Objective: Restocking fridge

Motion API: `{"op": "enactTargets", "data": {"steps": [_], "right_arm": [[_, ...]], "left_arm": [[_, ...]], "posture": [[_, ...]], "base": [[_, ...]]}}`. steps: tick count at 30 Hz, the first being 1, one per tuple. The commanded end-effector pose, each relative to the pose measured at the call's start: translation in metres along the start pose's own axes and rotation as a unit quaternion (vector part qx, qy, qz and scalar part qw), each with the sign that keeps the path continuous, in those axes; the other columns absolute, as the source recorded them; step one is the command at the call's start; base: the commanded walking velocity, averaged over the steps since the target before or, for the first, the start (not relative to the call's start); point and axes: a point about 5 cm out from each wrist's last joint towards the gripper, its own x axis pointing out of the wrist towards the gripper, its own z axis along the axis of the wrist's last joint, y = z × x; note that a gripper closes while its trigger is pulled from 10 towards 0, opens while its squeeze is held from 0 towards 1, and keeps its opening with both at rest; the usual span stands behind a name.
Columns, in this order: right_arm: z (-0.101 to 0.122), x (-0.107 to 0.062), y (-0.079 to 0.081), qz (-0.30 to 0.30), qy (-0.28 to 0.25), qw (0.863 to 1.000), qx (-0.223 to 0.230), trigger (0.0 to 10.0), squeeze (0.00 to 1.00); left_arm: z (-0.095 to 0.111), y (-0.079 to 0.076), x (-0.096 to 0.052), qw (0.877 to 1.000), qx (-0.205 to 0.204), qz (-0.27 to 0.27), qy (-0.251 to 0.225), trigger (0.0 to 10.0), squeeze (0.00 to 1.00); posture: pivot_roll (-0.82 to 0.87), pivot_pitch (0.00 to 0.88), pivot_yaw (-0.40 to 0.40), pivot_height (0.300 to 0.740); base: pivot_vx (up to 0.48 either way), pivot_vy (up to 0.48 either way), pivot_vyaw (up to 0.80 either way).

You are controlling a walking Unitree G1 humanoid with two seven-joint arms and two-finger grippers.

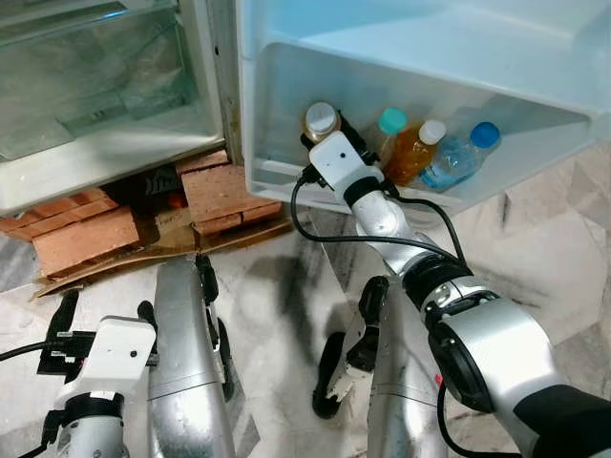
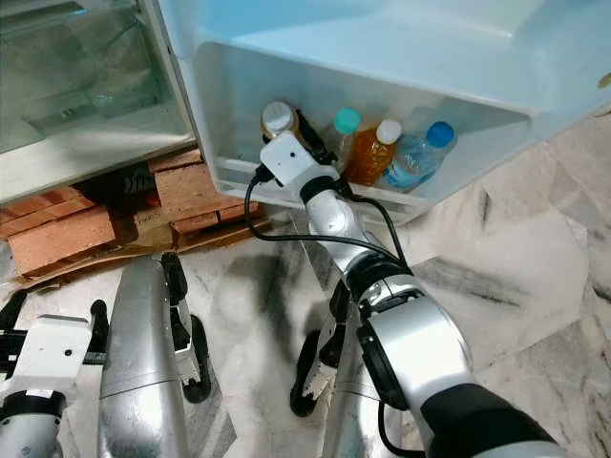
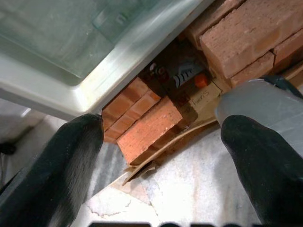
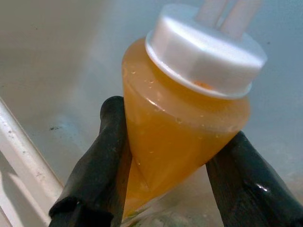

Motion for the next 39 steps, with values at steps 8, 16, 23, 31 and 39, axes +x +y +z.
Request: {"op": "enactTargets", "data": {"steps": [8,16,23,31,39], "right_arm": [[-0.005,0.0,-0.035,-0.042,-0.003,0.999,-0.001,10.0,1.0],[0.002,0.003,-0.045,-0.017,-0.028,0.997,0.065,10.0,1.0],[-0.007,-0.003,-0.029,0.074,-0.013,0.993,0.088,10.0,1.0],[-0.029,-0.019,-0.021,0.105,0.018,0.99,0.09,10.0,0.0],[-0.05,-0.041,-0.009,0.107,0.03,0.987,0.12,10.0,1.0]], "left_arm": [[-0.016,-0.002,0.022,1.0,-0.005,0.011,0.015,10.0,0.0],[-0.018,-0.002,0.042,1.0,-0.003,0.015,0.002,10.0,0.0],[-0.02,-0.002,0.056,1.0,-0.003,0.015,-0.005,10.0,0.0],[-0.021,-0.002,0.073,1.0,-0.005,0.017,-0.015,10.0,0.0],[-0.027,-0.002,0.078,1.0,-0.005,0.017,-0.015,10.0,0.0]], "posture": [[0.23,0.287,-0.152,0.503],[0.2,0.226,-0.125,0.503],[0.18,0.189,-0.109,0.503],[0.17,0.148,-0.098,0.503],[0.15,0.131,-0.094,0.503]], "base": [[0.0,0.0,0.0],[0.0,0.0,0.0],[0.0,0.0,0.0],[0.0,0.0,0.0],[0.0,0.0,0.0]]}}
